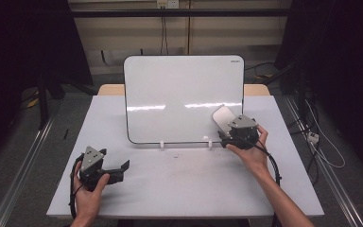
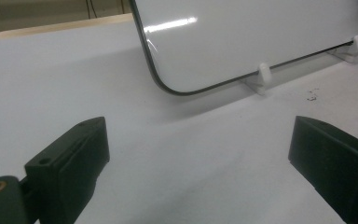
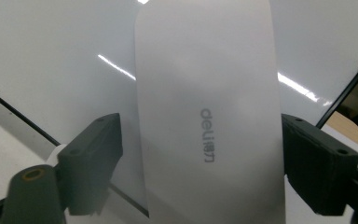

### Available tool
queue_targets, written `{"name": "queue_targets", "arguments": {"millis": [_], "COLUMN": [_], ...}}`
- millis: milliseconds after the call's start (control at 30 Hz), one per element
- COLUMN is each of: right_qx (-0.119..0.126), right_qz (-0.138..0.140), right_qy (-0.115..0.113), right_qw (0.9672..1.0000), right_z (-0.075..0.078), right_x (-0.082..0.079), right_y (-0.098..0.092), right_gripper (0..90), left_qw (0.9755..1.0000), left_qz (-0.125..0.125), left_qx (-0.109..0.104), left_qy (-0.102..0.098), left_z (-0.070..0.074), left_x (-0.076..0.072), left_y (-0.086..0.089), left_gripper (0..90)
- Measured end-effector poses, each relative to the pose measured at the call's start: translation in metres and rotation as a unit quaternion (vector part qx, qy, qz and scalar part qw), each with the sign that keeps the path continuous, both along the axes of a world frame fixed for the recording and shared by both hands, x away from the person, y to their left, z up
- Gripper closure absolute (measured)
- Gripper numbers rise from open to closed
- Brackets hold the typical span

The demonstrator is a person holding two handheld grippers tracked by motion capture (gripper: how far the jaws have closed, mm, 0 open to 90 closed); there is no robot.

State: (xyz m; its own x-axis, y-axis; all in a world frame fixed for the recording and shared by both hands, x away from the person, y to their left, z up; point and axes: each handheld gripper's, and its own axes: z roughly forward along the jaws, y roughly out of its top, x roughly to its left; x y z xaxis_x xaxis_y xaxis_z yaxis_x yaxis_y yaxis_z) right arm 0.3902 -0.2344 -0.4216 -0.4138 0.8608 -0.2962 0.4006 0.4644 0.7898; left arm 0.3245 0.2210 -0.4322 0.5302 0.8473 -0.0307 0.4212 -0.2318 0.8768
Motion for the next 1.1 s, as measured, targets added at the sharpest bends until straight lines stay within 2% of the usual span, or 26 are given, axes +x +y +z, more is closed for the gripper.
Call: {"name": "queue_targets", "arguments": {"millis": [133,200,400,567,733,833,933,1100], "right_qx": [0.03,0.037,0.068,0.098,0.101,0.093,0.101,0.114], "right_qz": [-0.002,-0.008,-0.011,-0.013,-0.019,-0.021,-0.021,-0.03], "right_qy": [0.011,0.015,0.025,0.042,0.028,0.022,0.024,0.012], "right_qw": [0.9995,0.9992,0.9973,0.9942,0.9943,0.9952,0.9944,0.993], "right_z": [0.001,0.002,0.006,0.009,0.011,0.01,0.011,0.016], "right_x": [0.0,0.0,-0.002,-0.006,-0.012,-0.015,-0.018,-0.026], "right_y": [-0.001,-0.002,-0.006,-0.009,-0.014,-0.016,-0.019,-0.026], "right_gripper": [9.2,6.5,6.1,4.5,4.9,5.2,5.5,5.6], "left_qw": [1.0,1.0,1.0,1.0,1.0,1.0,1.0,1.0], "left_qz": [0.0,-0.001,-0.001,-0.004,-0.007,-0.007,-0.006,-0.009], "left_qx": [-0.003,-0.004,-0.005,-0.005,-0.003,-0.002,-0.002,-0.003], "left_qy": [-0.001,-0.002,-0.004,-0.001,-0.002,-0.003,-0.004,-0.004], "left_z": [0.0,0.0,0.001,0.0,0.0,0.001,0.001,0.0], "left_x": [-0.001,-0.001,-0.001,0.002,0.002,0.002,0.002,0.002], "left_y": [0.0,0.0,0.0,-0.003,-0.004,-0.003,-0.003,-0.004], "left_gripper": [5.0,5.0,5.0,5.0,5.0,4.9,5.0,5.1]}}
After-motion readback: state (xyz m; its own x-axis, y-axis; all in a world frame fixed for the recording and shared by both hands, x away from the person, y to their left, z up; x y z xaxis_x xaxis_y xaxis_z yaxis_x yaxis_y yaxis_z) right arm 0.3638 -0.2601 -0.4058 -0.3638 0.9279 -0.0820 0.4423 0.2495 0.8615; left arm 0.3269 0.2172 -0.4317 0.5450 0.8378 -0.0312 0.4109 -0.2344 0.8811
